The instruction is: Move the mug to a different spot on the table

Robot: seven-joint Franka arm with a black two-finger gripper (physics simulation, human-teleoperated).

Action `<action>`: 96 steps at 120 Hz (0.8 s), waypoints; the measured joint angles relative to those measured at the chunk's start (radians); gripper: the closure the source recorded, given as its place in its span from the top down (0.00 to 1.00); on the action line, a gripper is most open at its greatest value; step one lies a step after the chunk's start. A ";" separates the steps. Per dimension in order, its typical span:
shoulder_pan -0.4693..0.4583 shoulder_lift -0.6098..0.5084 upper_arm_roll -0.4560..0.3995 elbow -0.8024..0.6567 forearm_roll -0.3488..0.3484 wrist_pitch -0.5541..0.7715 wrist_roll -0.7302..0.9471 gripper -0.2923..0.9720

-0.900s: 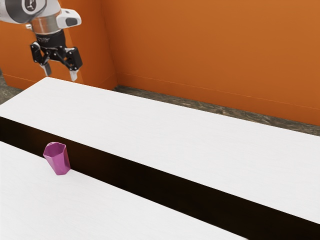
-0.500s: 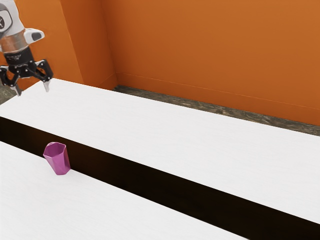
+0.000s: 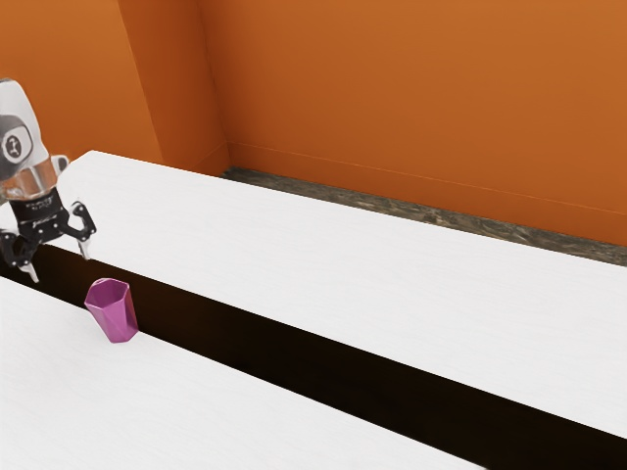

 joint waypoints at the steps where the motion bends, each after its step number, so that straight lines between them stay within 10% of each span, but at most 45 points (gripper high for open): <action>1: 0.002 0.006 0.000 0.002 0.001 0.004 -0.005 0.77; 96: 0.027 0.256 -0.024 0.101 -0.015 0.219 -0.122 0.76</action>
